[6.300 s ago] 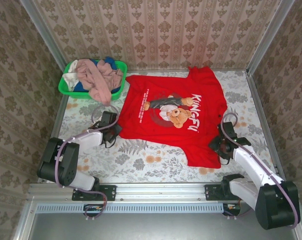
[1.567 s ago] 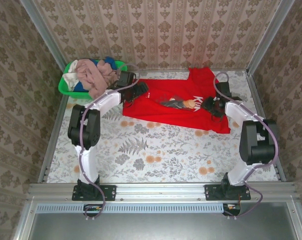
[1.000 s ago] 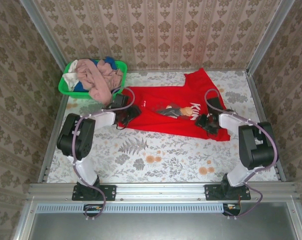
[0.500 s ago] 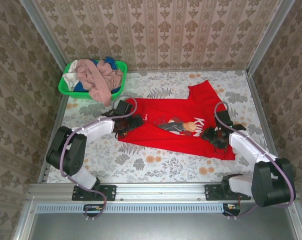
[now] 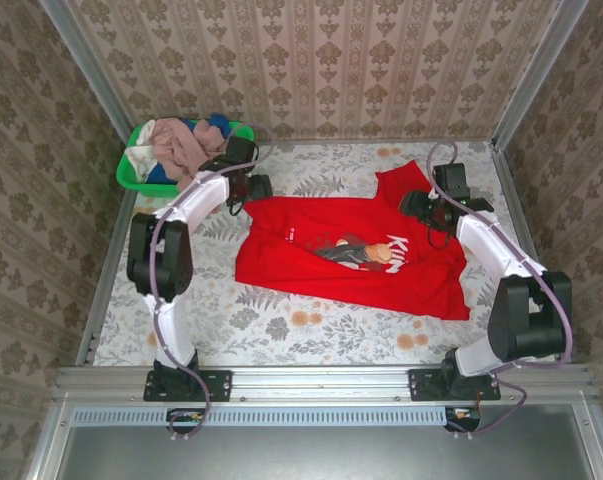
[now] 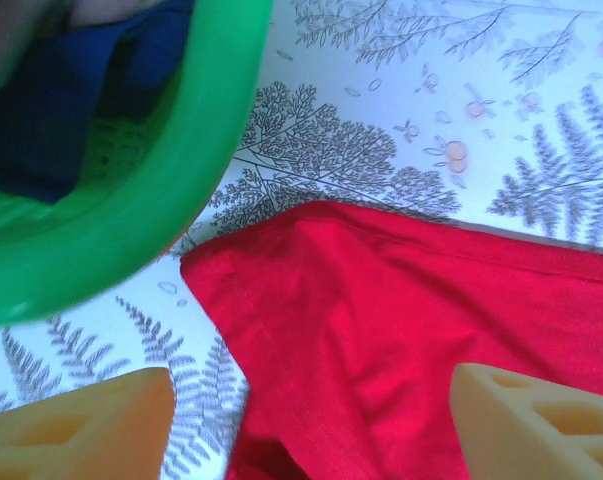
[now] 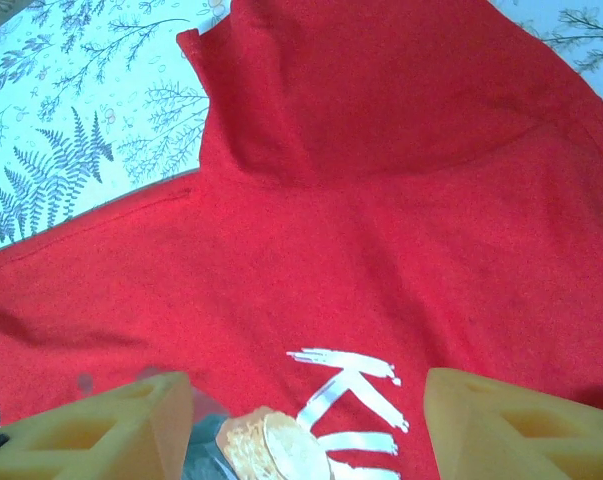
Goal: Fold and stack the t-shirts
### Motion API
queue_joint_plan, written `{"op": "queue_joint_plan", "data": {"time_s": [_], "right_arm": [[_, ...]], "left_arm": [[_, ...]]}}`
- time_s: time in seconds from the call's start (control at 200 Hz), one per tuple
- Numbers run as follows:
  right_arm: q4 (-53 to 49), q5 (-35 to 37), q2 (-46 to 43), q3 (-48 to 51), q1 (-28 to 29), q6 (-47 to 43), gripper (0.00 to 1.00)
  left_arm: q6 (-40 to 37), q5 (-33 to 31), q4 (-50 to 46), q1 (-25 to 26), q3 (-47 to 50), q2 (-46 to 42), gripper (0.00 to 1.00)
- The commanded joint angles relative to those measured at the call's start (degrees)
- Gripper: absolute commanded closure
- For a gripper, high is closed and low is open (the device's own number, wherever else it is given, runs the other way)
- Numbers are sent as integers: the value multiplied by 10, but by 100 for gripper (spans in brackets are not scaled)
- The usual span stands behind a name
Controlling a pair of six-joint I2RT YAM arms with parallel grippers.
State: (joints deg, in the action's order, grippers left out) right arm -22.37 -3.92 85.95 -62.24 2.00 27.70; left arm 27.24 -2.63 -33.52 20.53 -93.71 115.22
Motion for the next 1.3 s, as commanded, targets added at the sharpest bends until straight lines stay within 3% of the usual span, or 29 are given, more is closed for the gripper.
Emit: {"op": "queue_joint_plan", "data": {"time_s": [0.0,0.23,0.36,0.645,0.835,0.95,1.295], "right_arm": [[7,-17,20,-28,-6,-17,37],[16,-32,33,-22,-10,-16,37],[37,-30,47,-14,-20,-5,41],[23,-135,280,-162,-40,45,43],[-31,-89,364,-227,-60,95,42],[-67,-46,375,-238,-87,111,42],[-59,-52,336,-211,-132,91,41]], "left_arm": [[0,-6,-82,4,-65,54,33],[53,-55,-51,-1,-95,104,41],[58,-40,-39,-2,-114,133,42],[70,-32,-37,25,-136,150,40],[77,-43,-38,38,-127,133,36],[82,-43,-26,39,-111,118,34],[84,-22,-26,31,-156,157,31]]}}
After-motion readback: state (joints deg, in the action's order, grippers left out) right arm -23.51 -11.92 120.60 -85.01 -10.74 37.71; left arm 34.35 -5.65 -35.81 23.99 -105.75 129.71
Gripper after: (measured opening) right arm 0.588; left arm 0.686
